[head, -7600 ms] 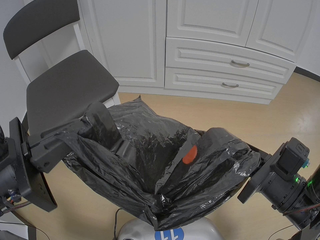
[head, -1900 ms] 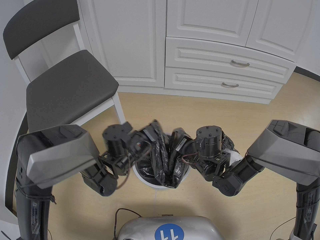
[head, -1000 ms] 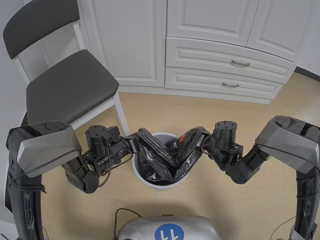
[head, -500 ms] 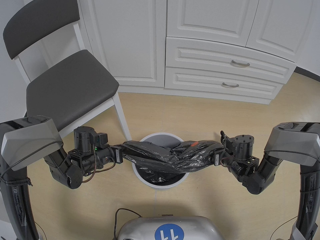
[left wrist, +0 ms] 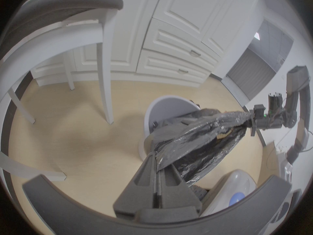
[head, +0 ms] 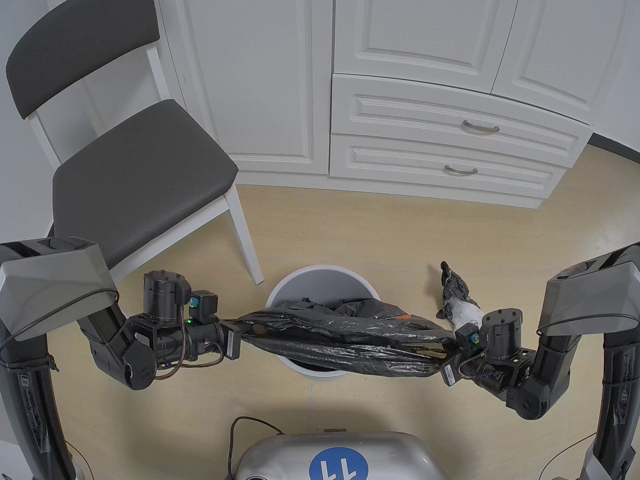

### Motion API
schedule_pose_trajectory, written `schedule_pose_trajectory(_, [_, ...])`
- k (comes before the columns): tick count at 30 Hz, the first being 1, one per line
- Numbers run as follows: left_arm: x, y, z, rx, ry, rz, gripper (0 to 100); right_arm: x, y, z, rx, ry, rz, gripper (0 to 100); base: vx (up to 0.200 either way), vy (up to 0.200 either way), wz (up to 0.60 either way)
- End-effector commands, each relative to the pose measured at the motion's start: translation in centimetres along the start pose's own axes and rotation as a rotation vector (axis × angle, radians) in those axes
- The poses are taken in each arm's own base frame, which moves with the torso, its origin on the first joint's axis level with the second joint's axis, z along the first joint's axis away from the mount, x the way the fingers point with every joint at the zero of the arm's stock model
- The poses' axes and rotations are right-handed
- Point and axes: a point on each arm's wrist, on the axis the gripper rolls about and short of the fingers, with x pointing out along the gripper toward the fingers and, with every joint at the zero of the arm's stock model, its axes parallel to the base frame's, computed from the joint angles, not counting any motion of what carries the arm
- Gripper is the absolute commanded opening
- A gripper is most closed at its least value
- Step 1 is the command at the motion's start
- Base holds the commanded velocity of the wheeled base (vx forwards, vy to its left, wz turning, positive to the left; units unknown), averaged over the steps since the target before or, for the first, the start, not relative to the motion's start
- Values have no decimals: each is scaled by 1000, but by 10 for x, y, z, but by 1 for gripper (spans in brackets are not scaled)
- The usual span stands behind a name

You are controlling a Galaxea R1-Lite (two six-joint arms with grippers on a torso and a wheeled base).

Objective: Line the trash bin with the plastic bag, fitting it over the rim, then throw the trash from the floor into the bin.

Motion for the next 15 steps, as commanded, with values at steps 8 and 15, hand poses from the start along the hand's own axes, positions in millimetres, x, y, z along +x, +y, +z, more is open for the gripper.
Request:
schedule_pose_trajectory(8, [-22,-8,-7,75,133,-40,0,-35,12,-10,-103,41,112,0,0,0,0])
schedule_pose_trajectory(15, [-36,-10,-1,84,191,-82,0,-44,17,-11,-143,43,132,0,0,0,0])
